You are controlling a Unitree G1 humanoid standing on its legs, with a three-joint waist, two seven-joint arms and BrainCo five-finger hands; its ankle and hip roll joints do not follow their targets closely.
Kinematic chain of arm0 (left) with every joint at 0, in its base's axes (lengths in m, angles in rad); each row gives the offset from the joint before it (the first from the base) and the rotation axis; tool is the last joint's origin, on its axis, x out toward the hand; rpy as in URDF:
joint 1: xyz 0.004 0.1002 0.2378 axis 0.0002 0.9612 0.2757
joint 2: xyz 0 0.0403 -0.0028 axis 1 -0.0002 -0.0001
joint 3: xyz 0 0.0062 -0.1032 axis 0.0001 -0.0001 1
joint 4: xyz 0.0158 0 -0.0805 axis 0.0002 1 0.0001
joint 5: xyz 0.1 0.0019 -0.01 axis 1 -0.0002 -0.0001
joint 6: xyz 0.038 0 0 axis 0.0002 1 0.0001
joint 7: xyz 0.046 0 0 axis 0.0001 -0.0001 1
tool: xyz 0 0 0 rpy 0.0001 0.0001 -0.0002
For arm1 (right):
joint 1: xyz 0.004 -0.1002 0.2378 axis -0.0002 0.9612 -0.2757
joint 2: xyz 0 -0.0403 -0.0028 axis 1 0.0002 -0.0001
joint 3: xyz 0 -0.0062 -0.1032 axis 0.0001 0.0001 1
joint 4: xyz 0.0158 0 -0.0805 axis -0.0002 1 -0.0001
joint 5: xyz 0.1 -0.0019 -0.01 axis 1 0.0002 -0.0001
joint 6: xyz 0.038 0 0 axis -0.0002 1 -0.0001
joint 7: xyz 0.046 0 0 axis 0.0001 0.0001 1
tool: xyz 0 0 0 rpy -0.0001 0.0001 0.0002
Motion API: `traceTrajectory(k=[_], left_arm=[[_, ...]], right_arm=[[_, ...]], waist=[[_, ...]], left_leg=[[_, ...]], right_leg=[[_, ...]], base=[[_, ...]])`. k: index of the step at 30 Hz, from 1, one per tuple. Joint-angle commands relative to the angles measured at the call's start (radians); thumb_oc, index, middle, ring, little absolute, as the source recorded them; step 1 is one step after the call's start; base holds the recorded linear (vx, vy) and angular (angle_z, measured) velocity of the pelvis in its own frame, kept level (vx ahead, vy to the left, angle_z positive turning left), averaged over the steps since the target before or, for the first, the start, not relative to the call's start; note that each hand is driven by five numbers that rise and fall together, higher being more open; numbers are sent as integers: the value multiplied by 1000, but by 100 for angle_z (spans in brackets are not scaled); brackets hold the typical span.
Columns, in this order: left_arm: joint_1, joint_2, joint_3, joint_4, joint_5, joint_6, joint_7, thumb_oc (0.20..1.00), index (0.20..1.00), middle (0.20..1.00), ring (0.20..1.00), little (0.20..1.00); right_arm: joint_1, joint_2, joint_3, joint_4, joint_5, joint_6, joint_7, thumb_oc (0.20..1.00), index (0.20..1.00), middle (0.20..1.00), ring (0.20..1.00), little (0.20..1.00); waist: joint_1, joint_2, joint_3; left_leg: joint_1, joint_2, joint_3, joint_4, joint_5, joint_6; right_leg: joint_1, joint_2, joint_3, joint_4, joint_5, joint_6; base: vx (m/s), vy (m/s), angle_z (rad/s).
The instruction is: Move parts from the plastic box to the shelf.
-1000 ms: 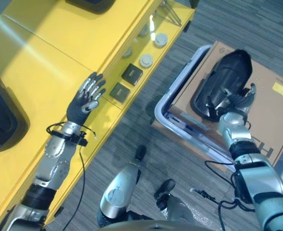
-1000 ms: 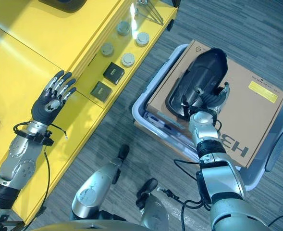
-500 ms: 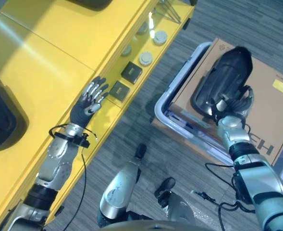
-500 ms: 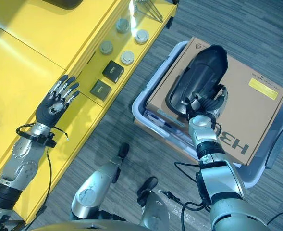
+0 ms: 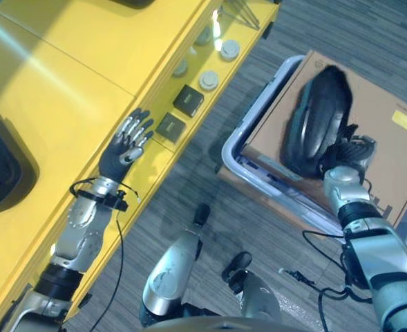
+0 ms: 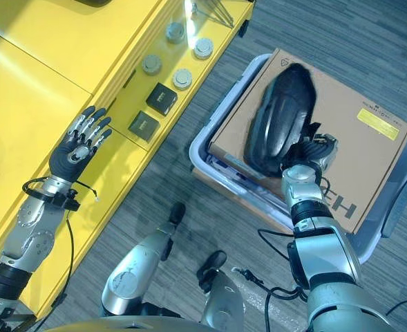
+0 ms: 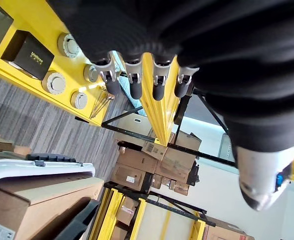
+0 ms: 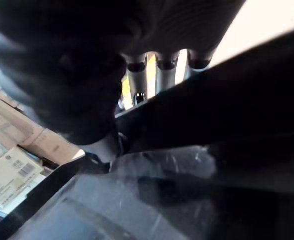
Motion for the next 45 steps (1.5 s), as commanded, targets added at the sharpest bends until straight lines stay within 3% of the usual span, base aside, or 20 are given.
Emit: traceTrajectory(k=[1, 10, 14, 16, 17, 20, 23, 26, 28, 34, 45], left_arm=[[-10, 3, 37, -62, -13, -68, -17, 1000, 1000, 1000, 1000, 1000], [14, 12, 43, -112, -15, -60, -76, 1000, 1000, 1000, 1000, 1000], [20, 10, 42, -154, 18, 33, -86, 1000, 1000, 1000, 1000, 1000], [9, 5, 24, -175, 66, 132, -59, 1000, 1000, 1000, 1000, 1000], [9, 5, 24, -176, 66, 133, -58, 1000, 1000, 1000, 1000, 1000], [-48, -28, -26, -150, -2, 332, 15, 1000, 1000, 1000, 1000, 1000], [-104, -56, -62, -100, -45, 374, 51, 1000, 1000, 1000, 1000, 1000], [-246, -148, -154, 48, -122, 456, 92, 1000, 1000, 1000, 1000, 1000], [-338, -233, -232, 148, -148, 465, 134, 1000, 1000, 1000, 1000, 1000], [-442, -352, -328, 303, -129, 422, 171, 1000, 1000, 1000, 1000, 1000], [-480, -397, -362, 308, 7, 390, 215, 1000, 1000, 1000, 1000, 1000]], right_arm=[[3, -22, 53, -46, 20, -19, 4, 200, 200, 200, 200, 200], [42, -13, 17, -219, -14, -101, -60, 200, 200, 200, 200, 200], [79, -5, -10, -400, -51, -105, -97, 200, 200, 200, 200, 200], [95, 2, -21, -530, -96, -83, -111, 200, 200, 200, 200, 200], [97, 2, -21, -532, -96, -81, -112, 200, 200, 200, 200, 200], [98, 25, -6, -675, -120, -58, -108, 200, 200, 200, 200, 200], [83, 43, 18, -704, -127, -48, -90, 200, 200, 200, 200, 200], [60, 94, 88, -725, -137, -26, -49, 200, 200, 200, 200, 200], [41, 135, 142, -690, -125, -27, -27, 200, 200, 200, 200, 200], [41, 196, 207, -619, -99, -69, 33, 200, 200, 200, 200, 200], [63, 217, 239, -600, -105, -72, 77, 200, 200, 200, 200, 200]], waist=[[7, 3, 13], [2, -8, -34], [-9, -20, -79], [-21, -21, -115], [-21, -21, -115], [-56, -29, -183], [-81, -31, -217], [-138, -31, -290], [-177, -30, -326], [-239, -35, -359], [-279, -41, -384]], left_leg=[[-68, -30, 13, 75, -77, -21], [6, -19, 9, 24, -78, -19], [71, -10, 6, -18, -79, -19], [106, -4, 8, -46, -58, -14], [107, -4, 7, -48, -56, -14], [185, 12, 16, -104, -51, -18], [220, 21, 25, -127, -46, -20], [288, 42, 55, -171, -38, -26], [320, 54, 75, -194, -32, -28], [367, 71, 116, -210, -42, -35], [399, 81, 144, -212, -58, -39]], right_leg=[[-20, -3, 19, -60, 90, 4], [32, 4, 12, -87, 91, 7], [79, 14, 14, -114, 92, 9], [104, 21, 5, -139, 111, 6], [106, 22, 4, -141, 113, 6], [161, 38, 17, -184, 119, 12], [180, 45, 30, -197, 122, 13], [214, 56, 53, -216, 131, 18], [226, 65, 68, -231, 141, 19], [244, 75, 98, -250, 151, 18], [257, 86, 118, -263, 151, 16]], base=[[0, 0, 0], [-3, -15, 0], [9, -39, -1], [-25, -2, -7], [46, -23, -3], [62, -39, -2], [35, -23, -11], [80, -46, -35], [47, -56, -44], [14, -65, -27], [4, -28, -9]])
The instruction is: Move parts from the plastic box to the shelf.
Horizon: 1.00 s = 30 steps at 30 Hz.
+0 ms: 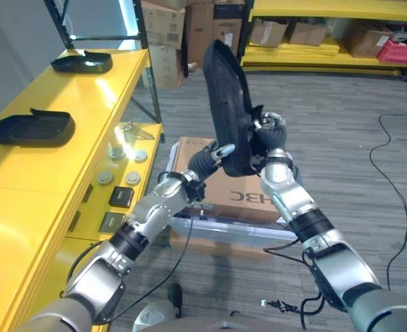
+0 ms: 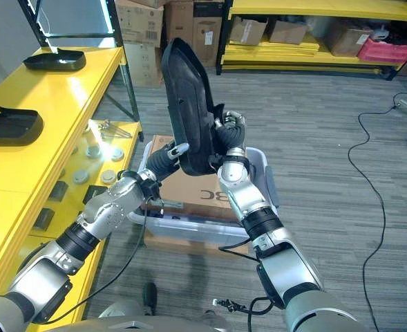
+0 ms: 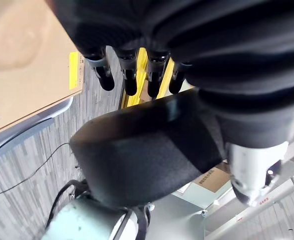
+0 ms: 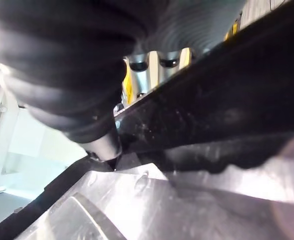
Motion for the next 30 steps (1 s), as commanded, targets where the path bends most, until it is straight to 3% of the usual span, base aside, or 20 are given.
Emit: traceTrajectory(k=[1, 14, 15, 16, 30], left_arm=[[-92, -57, -33, 36, 57, -76, 5, 1000, 1000, 1000, 1000, 1000], [-110, 3, -39, 2, 321, -67, 59, 1000, 1000, 1000, 1000, 1000], [-106, 8, -42, -6, 326, -51, 52, 561, 561, 561, 561, 561], [-104, 9, -44, -5, 325, -46, 48, 200, 200, 200, 200, 200], [-97, 9, -81, -2, 372, -24, 49, 200, 200, 200, 200, 200]], right_arm=[[-31, 2, 29, -23, -12, -85, 24, 200, 200, 200, 200, 200], [1, 33, 31, -53, 15, -82, 55, 200, 200, 200, 200, 200], [3, 43, 34, -62, 16, -79, 51, 200, 200, 200, 200, 200], [5, 49, 35, -66, 14, -77, 49, 200, 200, 200, 200, 200], [2, 75, 48, -61, 29, -82, 30, 200, 200, 200, 200, 200]], waist=[[39, -10, -74], [40, -8, -84], [41, -7, -84], [42, -6, -84], [40, 1, -82]], left_leg=[[36, 9, 1, -13, -76, -26], [56, 2, -7, -21, -82, -19], [57, 2, -9, -21, -83, -18], [57, 2, -10, -21, -84, -18], [69, 0, -14, -19, -87, -13]], right_leg=[[-67, -3, -20, 49, 7, 30], [-59, 0, -21, 56, -3, 30], [-58, 0, -21, 57, -6, 30], [-58, -1, -21, 58, -7, 30], [-54, -2, -20, 72, -16, 28]], base=[[0, 0, 0], [0, 0, 0], [0, 0, 0], [0, 0, 0], [0, 0, 0]])
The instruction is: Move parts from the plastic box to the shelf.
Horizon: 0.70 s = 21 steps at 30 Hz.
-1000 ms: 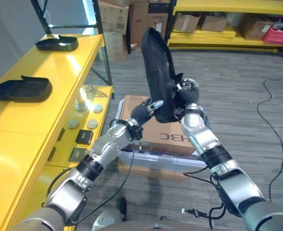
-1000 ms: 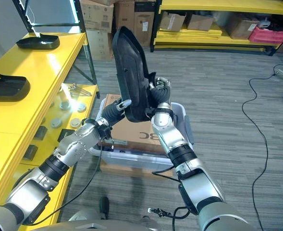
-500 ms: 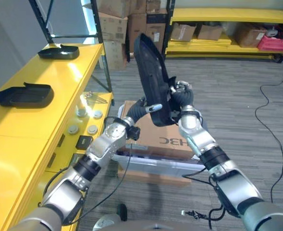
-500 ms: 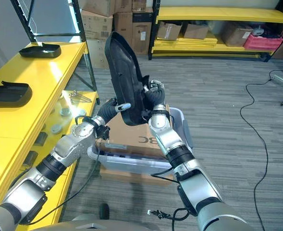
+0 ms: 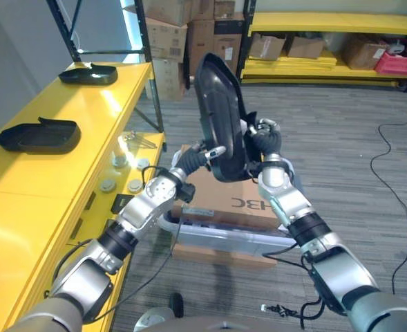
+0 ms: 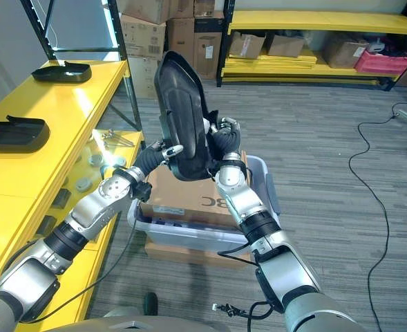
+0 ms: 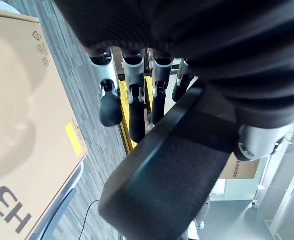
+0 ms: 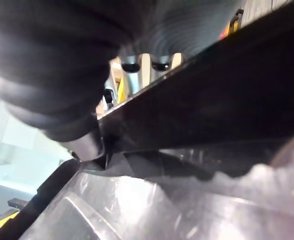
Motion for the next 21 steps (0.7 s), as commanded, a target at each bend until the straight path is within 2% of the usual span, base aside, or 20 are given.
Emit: traceTrajectory(k=[1, 7, 8, 9, 12, 14, 17, 18, 21], left_arm=[[-99, -86, -55, 53, 20, -46, 2, 200, 200, 200, 200, 200], [-100, -90, -64, 44, 48, -57, 25, 200, 200, 200, 200, 200], [-100, -90, -64, 44, 48, -58, 25, 200, 200, 200, 200, 200], [-101, -90, -65, 43, 62, -65, 36, 200, 200, 200, 200, 200], [-98, -86, -59, 36, 64, -71, 60, 200, 200, 200, 200, 200], [-96, -73, -46, 31, 63, -96, 102, 200, 200, 200, 200, 200], [-88, -34, 1, -2, 48, -114, 140, 200, 200, 200, 200, 200], [-78, 3, 51, -26, 18, -112, 130, 200, 200, 200, 200, 200], [-62, 43, 103, -36, -15, -132, 126, 200, 200, 200, 200, 200]], right_arm=[[-23, 57, 35, -61, 14, -81, 14, 200, 200, 200, 200, 200], [-22, 72, 34, -63, 57, -77, 20, 203, 203, 203, 203, 203], [-22, 72, 34, -63, 57, -77, 20, 423, 423, 423, 423, 423], [-21, 74, 34, -64, 74, -73, 25, 1000, 1000, 1000, 1000, 1000], [-14, 84, 33, -73, 96, -69, 27, 1000, 1000, 1000, 1000, 1000], [-16, 90, 29, -90, 154, -60, 26, 1000, 1000, 1000, 1000, 1000], [0, 89, 4, -117, 230, -66, 6, 1000, 1000, 1000, 1000, 1000], [26, 83, -28, -141, 248, -69, 5, 1000, 1000, 1000, 1000, 1000], [55, 68, -76, -160, 282, -75, 5, 1000, 1000, 1000, 1000, 1000]], waist=[[25, 0, -59], [24, 0, -61], [24, 0, -61], [24, 0, -61], [25, 1, -60], [27, 2, -59], [35, 4, -59], [39, 5, -58], [41, 7, -58]], left_leg=[[35, 5, -23, 5, -92, -16], [43, 4, -24, 4, -94, -15], [43, 4, -24, 4, -94, -15], [43, 4, -24, 3, -94, -15], [47, 4, -25, 1, -93, -16], [49, 5, -27, -2, -92, -18], [49, 4, -31, -3, -91, -19], [48, 5, -31, -3, -90, -19], [48, 5, -30, -6, -87, -17]], right_leg=[[-71, 5, -23, 76, -14, 26], [-68, 3, -23, 77, -15, 27], [-67, 3, -23, 77, -15, 27], [-67, 3, -23, 76, -14, 27], [-65, 2, -22, 75, -14, 27], [-64, 2, -25, 73, -13, 28], [-62, 1, -28, 71, -11, 28], [-62, -1, -32, 71, -11, 28], [-62, -1, -36, 71, -10, 28]], base=[[0, 0, 0], [0, 0, 0], [0, 0, 0], [0, 0, 0], [0, 0, 0], [0, 0, 0], [0, 0, 0], [0, 0, 0], [1, 0, 1]])
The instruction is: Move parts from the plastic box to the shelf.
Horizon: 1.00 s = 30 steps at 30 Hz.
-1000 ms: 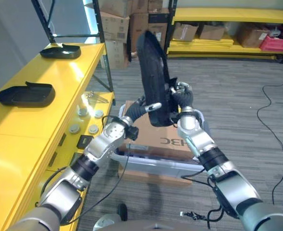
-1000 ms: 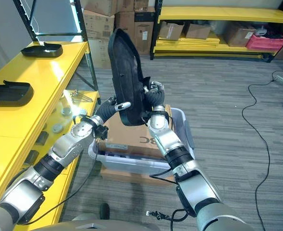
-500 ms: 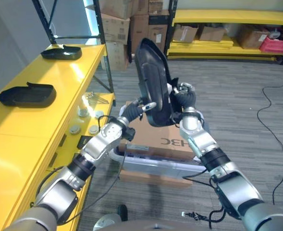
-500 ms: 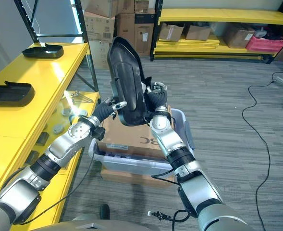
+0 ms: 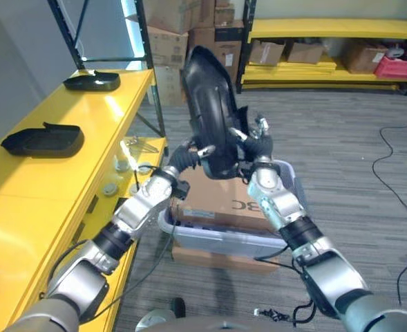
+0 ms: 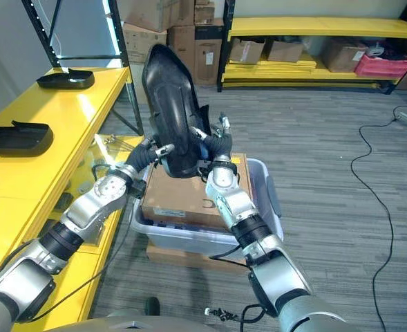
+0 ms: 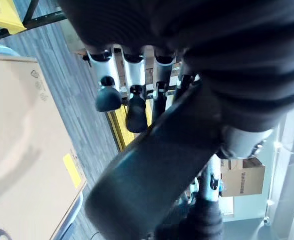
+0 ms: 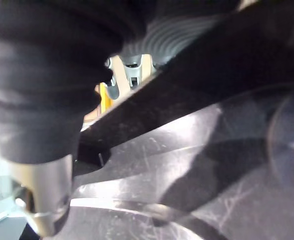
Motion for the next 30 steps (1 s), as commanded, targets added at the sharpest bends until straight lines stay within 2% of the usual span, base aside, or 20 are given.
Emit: traceTrajectory(k=[1, 8, 12, 17, 19, 26, 29, 30], left_arm=[[-75, -4, 66, 0, -41, -128, 15, 200, 200, 200, 200, 200], [-63, 12, 103, 9, -24, -145, 46, 200, 200, 200, 200, 200], [-41, 13, 125, 3, -13, -161, 97, 200, 200, 200, 200, 200], [-26, 51, 189, -14, 123, -242, 186, 200, 200, 200, 200, 200], [-23, 64, 203, -17, 125, -261, 198, 200, 200, 200, 200, 200], [37, 176, 331, -117, 180, -306, 209, 200, 200, 200, 200, 200], [102, 219, 397, -194, 188, -320, 173, 200, 200, 200, 200, 200], [135, 236, 424, -225, 191, -329, 150, 200, 200, 200, 200, 200]], right_arm=[[-2, 0, -66, -38, 49, -80, 8, 1000, 1000, 1000, 1000, 1000], [27, -19, -131, -62, 53, -121, -16, 1000, 1000, 1000, 1000, 1000], [81, -37, -189, -127, 64, -148, -25, 1000, 1000, 1000, 1000, 1000], [178, -58, -264, -188, 77, -163, 9, 1000, 1000, 1000, 1000, 1000], [194, -57, -270, -190, 80, -167, 20, 1000, 1000, 1000, 1000, 1000], [251, -50, -291, -229, 81, -146, 81, 1000, 1000, 1000, 1000, 1000], [281, -49, -293, -264, 24, -153, 85, 1000, 1000, 1000, 1000, 1000], [311, -60, -303, -299, 1, -156, 83, 1000, 1000, 1000, 1000, 1000]], waist=[[31, -8, -47], [24, -8, -44], [6, -12, -42], [-15, -18, -45], [-14, -17, -46], [20, -9, -42], [44, -4, -34], [45, -3, -23]], left_leg=[[30, 4, -34, -1, -87, -17], [30, 5, -32, -5, -84, -16], [33, 7, -24, -9, -84, -14], [38, 9, -14, -22, -80, -15], [37, 8, -15, -21, -79, -15], [18, -3, -48, -12, -77, -9], [-2, -20, -96, -1, -79, 6], [-3, -34, -134, -1, -81, 17]], right_leg=[[-76, 3, -38, 70, -9, 26], [-78, 5, -35, 73, -12, 25], [-81, 7, -27, 72, -10, 27], [-86, 11, -17, 67, -10, 29], [-86, 10, -18, 68, -10, 30], [-96, -3, -32, 107, -33, 31], [-118, -11, -23, 171, -55, 33], [-135, -10, 16, 225, -68, 35]], base=[[2, -2, 3], [0, 0, 0], [4, -4, -8], [11, -13, -7], [0, 0, 0], [6, 15, 0], [-27, -5, 8], [-39, -45, 20]])
